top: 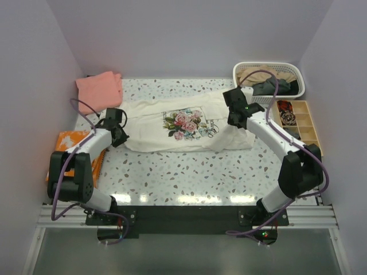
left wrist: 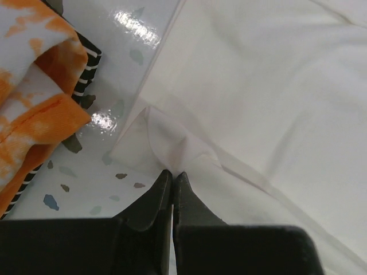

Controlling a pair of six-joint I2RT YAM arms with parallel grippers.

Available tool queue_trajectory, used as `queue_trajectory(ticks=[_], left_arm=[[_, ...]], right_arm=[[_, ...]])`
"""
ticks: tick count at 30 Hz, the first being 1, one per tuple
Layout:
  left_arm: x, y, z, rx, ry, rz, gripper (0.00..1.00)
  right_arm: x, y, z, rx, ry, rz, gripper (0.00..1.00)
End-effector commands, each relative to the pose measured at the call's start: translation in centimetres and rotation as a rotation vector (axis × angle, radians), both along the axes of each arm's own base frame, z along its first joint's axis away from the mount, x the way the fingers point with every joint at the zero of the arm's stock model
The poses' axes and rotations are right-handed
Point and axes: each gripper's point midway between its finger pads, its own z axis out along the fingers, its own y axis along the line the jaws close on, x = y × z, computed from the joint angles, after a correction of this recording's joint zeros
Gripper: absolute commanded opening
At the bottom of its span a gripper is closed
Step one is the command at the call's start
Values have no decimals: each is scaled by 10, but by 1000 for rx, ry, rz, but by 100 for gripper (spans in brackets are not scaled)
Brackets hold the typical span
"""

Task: Fold and stack the t-shirts
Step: Fold the tshirt

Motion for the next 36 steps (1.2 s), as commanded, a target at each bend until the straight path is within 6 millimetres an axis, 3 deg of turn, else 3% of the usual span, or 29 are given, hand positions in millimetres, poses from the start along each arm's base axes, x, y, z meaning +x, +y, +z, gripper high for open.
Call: queue_trajectory(ticks=[1, 6, 12, 14, 18, 23, 26, 28, 30, 31, 32, 36], left_arm=[[35, 0, 17, -10, -77, -32, 2], [25, -14, 19, -86, -57, -82, 0], [-15, -34, 25, -193, -46, -130, 0], [-26, -37, 25, -214, -40, -131, 0], [-32, -20, 43, -132, -78, -92, 0], [-13, -4, 68, -50, -140, -58, 1], [-4, -4, 67, -43, -137, -54, 1], [1, -4, 59, -44, -125, -52, 1], [4, -3, 49, -41, -108, -45, 1], [7, -3, 46, -44, -103, -45, 1], [11, -4, 40, -46, -98, -43, 1], [25, -5, 30, -55, -88, -37, 1]], right_arm=[[34, -3, 33, -6, -92, -1, 0], [37, -17, 40, -23, -81, -13, 0], [5, -16, 49, 38, -59, 27, 0], [-10, -14, 41, 59, -25, 49, 0], [-22, -26, 46, 22, -56, 40, 0], [-3, -29, 65, -7, -123, 31, 0], [16, -26, 65, -23, -113, 40, 0], [27, -25, 65, -32, -114, 43, 0], [37, -26, 51, -37, -74, 44, 0], [44, -26, 52, -35, -85, 40, 0], [50, -23, 40, -31, -57, 53, 0], [71, -23, 28, -29, -40, 59, 0]])
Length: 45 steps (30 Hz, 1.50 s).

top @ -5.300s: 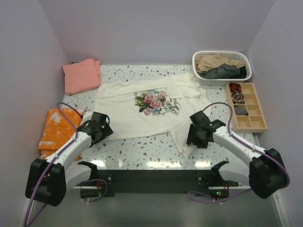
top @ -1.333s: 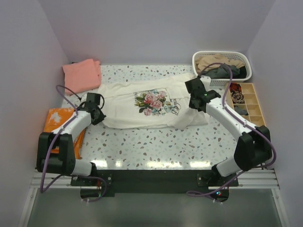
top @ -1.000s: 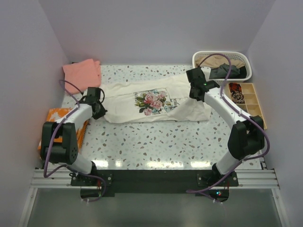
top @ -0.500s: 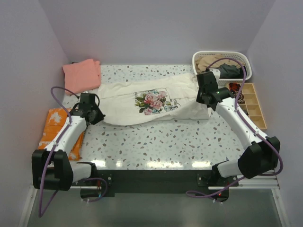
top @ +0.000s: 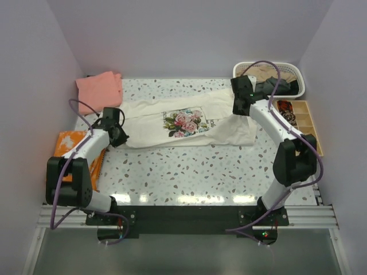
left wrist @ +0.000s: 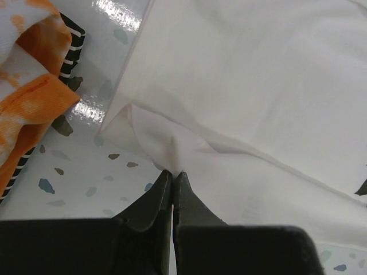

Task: Fold and stack the t-shirts
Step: Fold the tshirt

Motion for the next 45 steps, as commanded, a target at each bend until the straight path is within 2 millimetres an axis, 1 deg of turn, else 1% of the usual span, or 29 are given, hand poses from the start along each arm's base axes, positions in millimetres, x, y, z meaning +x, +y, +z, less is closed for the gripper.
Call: queue_trajectory(ticks=[1, 3, 5, 6, 7, 12, 13, 14, 15, 16, 17, 18, 19, 20, 21, 22, 23, 25, 26, 27, 30, 31, 36, 37, 39, 40, 41, 43, 45], left_arm=[[36, 7, 9, 19, -78, 23, 1], [44, 9, 4, 23, -67, 29, 2], [54, 10, 2, 24, -65, 28, 2], [56, 11, 1, 25, -64, 29, 2], [59, 13, 0, 30, -64, 30, 2], [75, 20, -3, 36, -66, 47, 3], [76, 21, -4, 41, -64, 46, 3], [79, 25, -6, 54, -56, 54, 8], [80, 28, -7, 60, -53, 60, 14], [81, 30, -7, 67, -53, 61, 20], [80, 33, -9, 81, -46, 71, 43], [78, 44, -10, 91, -41, 106, 58], [77, 50, -8, 106, -43, 124, 71], [77, 54, -3, 116, -56, 137, 90], [76, 59, 0, 128, -62, 153, 100], [73, 64, 2, 147, -66, 166, 100], [73, 66, 12, 154, -89, 168, 100], [71, 65, 23, 159, -120, 162, 100], [71, 65, 26, 157, -133, 158, 100], [70, 64, 30, 155, -146, 151, 100], [76, 51, 45, 106, -212, 86, 100], [81, 39, 52, 57, -255, 27, 100], [91, -14, 63, -125, -341, -183, 100], [94, -27, 62, -163, -353, -249, 100], [95, -40, 56, -198, -336, -303, 100], [94, -58, 47, -237, -309, -365, 100], [93, -67, 43, -259, -299, -393, 100], [91, -81, 31, -313, -271, -425, 100], [90, -92, 27, -340, -277, -438, 100]], right_arm=[[35, 2, 15, 5, -62, 15, 0], [45, 1, 8, -2, -48, 21, 0], [56, 0, 15, -3, -70, 21, 0], [60, 0, 8, -4, -51, 23, 0], [67, 1, 15, 0, -68, 24, 0], [90, 1, 12, 15, -73, 30, 0], [95, 5, 0, 23, -53, 40, 0], [98, 6, -4, 32, -45, 50, 0], [104, 8, -3, 43, -50, 55, 5], [110, 12, -14, 57, -39, 67, 12], [113, 12, -16, 60, -41, 73, 22], [119, 12, -17, 65, -67, 69, 34], [121, 10, -16, 66, -86, 64, 51], [122, 6, -8, 67, -112, 62, 63], [123, 4, -8, 65, -136, 54, 64], [121, 1, -3, 58, -152, 50, 65], [116, -6, 17, 41, -193, 32, 65], [107, -14, 23, 25, -226, 18, 68], [100, -18, 42, 20, -264, 14, 68], [92, -23, 39, 4, -256, 2, 70], [74, -28, 41, -3, -219, -11, 71], [70, -28, 39, 3, -198, -15, 71], [54, -13, 4, 81, -74, 10, 70], [53, -10, -4, 99, -54, 17, 70], [51, -5, -18, 127, -31, 16, 68], [50, 0, -28, 148, -3, 26, 68], [50, 2, -33, 161, 10, 23, 66], [48, 4, -48, 170, 44, 18, 64], [46, 5, -56, 174, 60, 11, 63]])
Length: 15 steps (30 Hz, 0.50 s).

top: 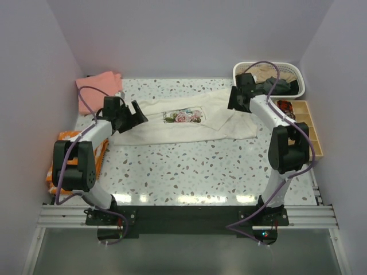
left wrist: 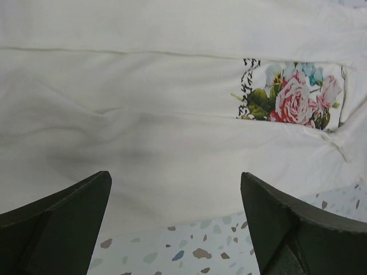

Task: Fold and stack the t-shirts
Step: Fold the tshirt

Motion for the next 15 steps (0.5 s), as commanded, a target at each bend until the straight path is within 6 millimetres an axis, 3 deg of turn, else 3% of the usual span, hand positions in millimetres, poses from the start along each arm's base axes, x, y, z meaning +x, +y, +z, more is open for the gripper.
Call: queue_trajectory(ticks=[1, 6, 10, 15], left_arm=[[2, -39, -5, -103, -30, -144, 100], [0, -45, -19, -103, 11, -163, 100], [-1, -29, -42, -28, 69, -97, 100], [-5, -2, -55, 74, 125, 15, 100]], right_arm=[[-8, 6, -24, 48, 65, -9, 62], [-17, 4, -40, 33, 119, -15, 60], [-21, 3, -53, 29, 152, -7, 60], [-15, 11, -67, 52, 165, 12, 60]])
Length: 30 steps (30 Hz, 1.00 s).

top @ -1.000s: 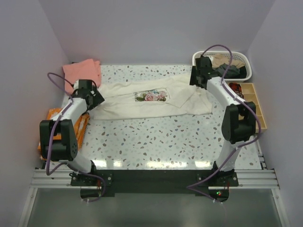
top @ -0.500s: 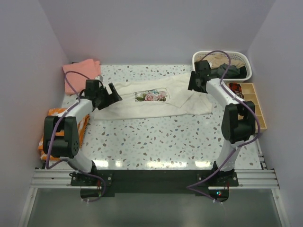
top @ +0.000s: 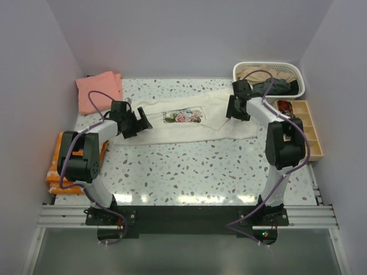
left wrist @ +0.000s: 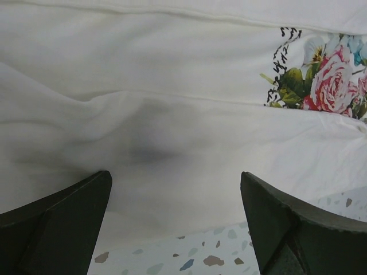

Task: Fold and stack the t-shirts
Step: Fold the tshirt

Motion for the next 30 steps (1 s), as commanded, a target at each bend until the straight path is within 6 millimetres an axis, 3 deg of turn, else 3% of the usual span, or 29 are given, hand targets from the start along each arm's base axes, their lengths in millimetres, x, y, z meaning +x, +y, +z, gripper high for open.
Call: queue_trajectory(ticks=[1, 7, 10, 19, 28, 30], left_arm=[[7, 31, 1, 128, -7, 108, 100], [-3, 61, 9, 233, -5, 205, 100], [-9, 67, 11, 255, 2, 227, 100], [-34, 65, -3, 230, 43, 238, 100], [-46, 69, -11, 258, 71, 232, 100], [-46, 69, -9, 262, 68, 229, 100]], right_arm=[[7, 6, -11, 33, 8, 5, 60], [10, 9, -19, 34, 31, 6, 60], [11, 11, -22, 43, 33, 12, 60], [26, 36, -22, 74, 14, 75, 59], [63, 68, -18, 87, -19, 138, 59], [80, 76, -6, 110, -55, 149, 59]])
